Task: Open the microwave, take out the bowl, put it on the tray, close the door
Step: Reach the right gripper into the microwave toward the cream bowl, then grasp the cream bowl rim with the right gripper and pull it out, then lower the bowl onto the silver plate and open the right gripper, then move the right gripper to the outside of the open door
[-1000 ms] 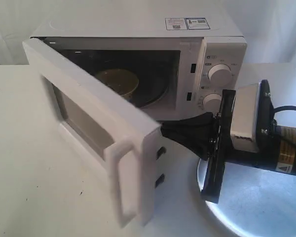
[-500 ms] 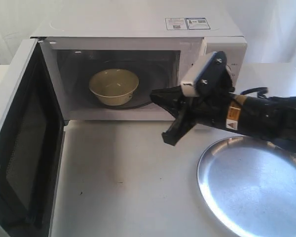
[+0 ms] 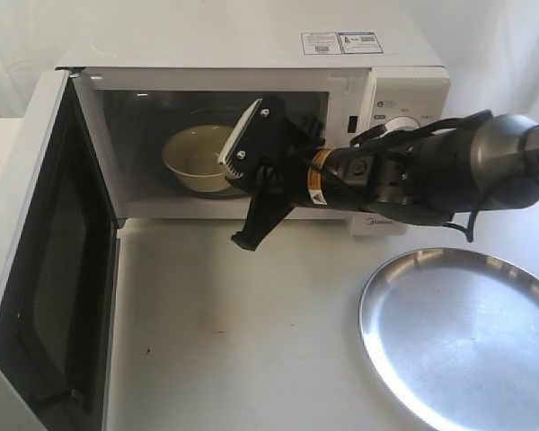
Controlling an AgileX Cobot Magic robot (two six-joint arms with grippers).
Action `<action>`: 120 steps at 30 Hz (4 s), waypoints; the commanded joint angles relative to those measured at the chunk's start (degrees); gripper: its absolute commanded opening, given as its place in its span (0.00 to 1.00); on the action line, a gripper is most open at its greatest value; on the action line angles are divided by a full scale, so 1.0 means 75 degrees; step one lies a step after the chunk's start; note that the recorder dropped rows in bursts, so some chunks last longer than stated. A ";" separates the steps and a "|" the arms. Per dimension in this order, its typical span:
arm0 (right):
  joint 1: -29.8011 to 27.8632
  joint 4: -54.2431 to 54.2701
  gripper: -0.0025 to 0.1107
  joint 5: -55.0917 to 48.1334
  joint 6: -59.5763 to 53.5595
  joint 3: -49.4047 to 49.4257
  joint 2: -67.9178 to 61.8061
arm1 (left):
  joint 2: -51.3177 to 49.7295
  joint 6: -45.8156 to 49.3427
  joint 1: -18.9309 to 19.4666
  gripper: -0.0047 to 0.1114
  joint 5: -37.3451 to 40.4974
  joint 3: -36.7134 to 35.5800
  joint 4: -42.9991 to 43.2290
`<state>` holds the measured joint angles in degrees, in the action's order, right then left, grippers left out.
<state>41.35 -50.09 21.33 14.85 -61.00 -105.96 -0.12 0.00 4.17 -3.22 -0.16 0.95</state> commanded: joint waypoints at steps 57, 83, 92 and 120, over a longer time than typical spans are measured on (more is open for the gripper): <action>0.2578 0.0819 0.02 -0.6505 0.1876 -0.0317 0.2107 | 0.0016 0.0000 -0.0026 0.04 -0.0029 0.0021 -0.0060; 0.2688 -0.4150 0.02 -0.7047 0.9276 0.5519 0.3696 | 0.0016 0.0000 -0.0026 0.04 -0.0029 0.0021 -0.0060; 0.2645 -0.5148 0.02 -0.7301 1.0712 0.5648 0.3608 | 0.0016 0.0000 -0.0026 0.04 -0.0029 0.0021 -0.0060; 0.2212 -0.6180 0.23 -0.7500 1.1859 0.5648 0.2943 | 0.0016 0.0000 -0.0026 0.04 -0.0029 0.0021 -0.0060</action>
<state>58.27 -95.41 -33.54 103.26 -18.84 -83.87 -0.12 0.00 4.17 -3.22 -0.16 0.95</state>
